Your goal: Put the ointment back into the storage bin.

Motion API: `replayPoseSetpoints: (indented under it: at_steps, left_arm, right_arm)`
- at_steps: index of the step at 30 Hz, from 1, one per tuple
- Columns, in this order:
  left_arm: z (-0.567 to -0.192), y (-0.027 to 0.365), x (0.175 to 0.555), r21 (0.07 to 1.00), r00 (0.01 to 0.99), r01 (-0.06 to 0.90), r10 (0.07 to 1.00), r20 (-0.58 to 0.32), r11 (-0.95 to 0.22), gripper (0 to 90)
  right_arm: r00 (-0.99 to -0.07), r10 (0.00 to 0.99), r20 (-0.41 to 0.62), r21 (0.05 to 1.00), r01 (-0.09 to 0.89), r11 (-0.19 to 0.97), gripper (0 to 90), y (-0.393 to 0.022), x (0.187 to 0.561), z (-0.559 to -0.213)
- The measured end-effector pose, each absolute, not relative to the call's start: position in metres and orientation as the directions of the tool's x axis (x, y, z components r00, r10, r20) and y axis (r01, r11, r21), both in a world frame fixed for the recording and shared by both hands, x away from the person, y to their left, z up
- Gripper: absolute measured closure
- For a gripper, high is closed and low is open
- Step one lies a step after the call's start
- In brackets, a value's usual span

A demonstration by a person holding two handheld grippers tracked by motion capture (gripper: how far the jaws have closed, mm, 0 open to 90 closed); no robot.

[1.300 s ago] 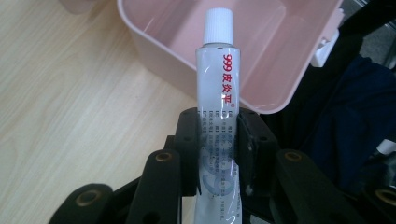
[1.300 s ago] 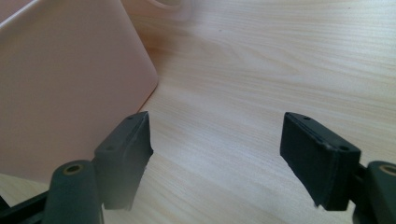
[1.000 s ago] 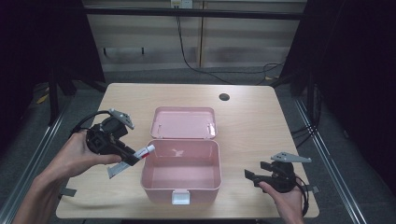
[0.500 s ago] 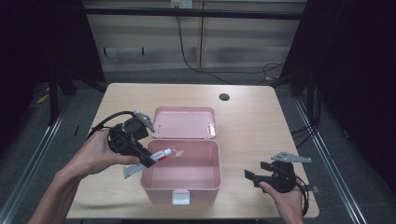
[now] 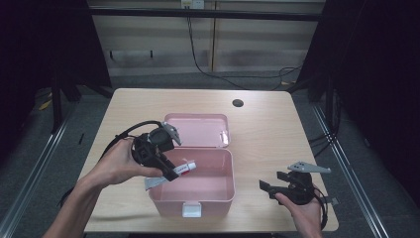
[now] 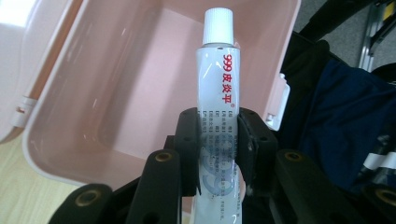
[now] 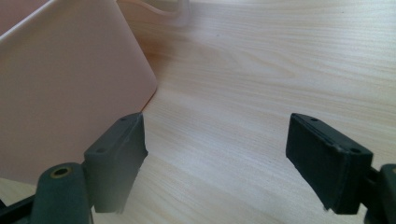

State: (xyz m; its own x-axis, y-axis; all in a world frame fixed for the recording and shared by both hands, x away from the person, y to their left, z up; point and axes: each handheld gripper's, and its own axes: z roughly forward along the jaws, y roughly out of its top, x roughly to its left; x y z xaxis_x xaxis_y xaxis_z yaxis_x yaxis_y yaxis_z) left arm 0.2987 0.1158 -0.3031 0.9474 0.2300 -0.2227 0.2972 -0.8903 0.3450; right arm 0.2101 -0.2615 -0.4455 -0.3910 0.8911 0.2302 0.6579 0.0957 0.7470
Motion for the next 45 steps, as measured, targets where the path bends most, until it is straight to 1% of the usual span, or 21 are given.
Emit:
replayPoseSetpoints:
  at_steps: [3,13,15,21,27,28,31,32,34,36,40,45]
  left_arm:
    - [-0.301,0.111,0.298,0.365,0.951,0.292,0.229,-0.207,-0.884,71.5]
    - [-0.307,0.091,0.297,0.360,0.961,0.248,0.182,-0.208,-0.899,71.5]
    - [-0.308,0.087,0.298,0.357,0.966,0.230,0.168,-0.197,-0.905,71.5]
    - [-0.317,0.078,0.297,0.355,0.964,0.217,0.141,-0.227,-0.909,71.4]
    - [-0.328,0.068,0.298,0.333,0.964,0.202,0.127,-0.233,-0.921,71.4]
    - [-0.331,0.066,0.299,0.312,0.964,0.202,0.132,-0.232,-0.928,71.4]
    - [-0.337,0.063,0.301,0.306,0.964,0.203,0.135,-0.229,-0.930,71.4]
    - [-0.342,0.059,0.302,0.285,0.965,0.206,0.145,-0.220,-0.936,71.4]
    - [-0.345,0.058,0.302,0.276,0.963,0.207,0.146,-0.224,-0.939,71.4]
    - [-0.351,0.053,0.303,0.263,0.965,0.189,0.130,-0.226,-0.946,71.4]
    - [-0.362,0.048,0.303,0.237,0.963,0.187,0.131,-0.235,-0.953,71.3]
    - [-0.371,0.043,0.303,0.230,0.961,0.181,0.122,-0.248,-0.956,71.3]
  right_arm:
    - [-0.388,0.892,0.234,0.744,0.661,0.092,19.7,-0.262,0.210,-0.446]
    - [-0.390,0.890,0.238,0.744,0.662,0.091,19.5,-0.261,0.210,-0.445]
    - [-0.390,0.889,0.238,0.743,0.663,0.092,19.6,-0.261,0.210,-0.446]
    - [-0.389,0.890,0.239,0.742,0.664,0.092,19.6,-0.261,0.210,-0.446]
    - [-0.390,0.888,0.242,0.742,0.665,0.090,19.5,-0.261,0.210,-0.446]
    - [-0.389,0.888,0.244,0.742,0.665,0.087,19.5,-0.261,0.210,-0.446]
    - [-0.388,0.889,0.244,0.742,0.665,0.087,19.5,-0.261,0.210,-0.446]
    - [-0.387,0.889,0.244,0.740,0.667,0.087,19.5,-0.261,0.210,-0.446]
    - [-0.389,0.888,0.244,0.738,0.668,0.090,19.5,-0.261,0.210,-0.446]
    - [-0.389,0.888,0.244,0.738,0.668,0.090,19.5,-0.261,0.210,-0.446]
    - [-0.390,0.887,0.247,0.740,0.667,0.088,19.2,-0.261,0.210,-0.446]
    - [-0.398,0.884,0.246,0.741,0.665,0.093,19.2,-0.260,0.209,-0.446]
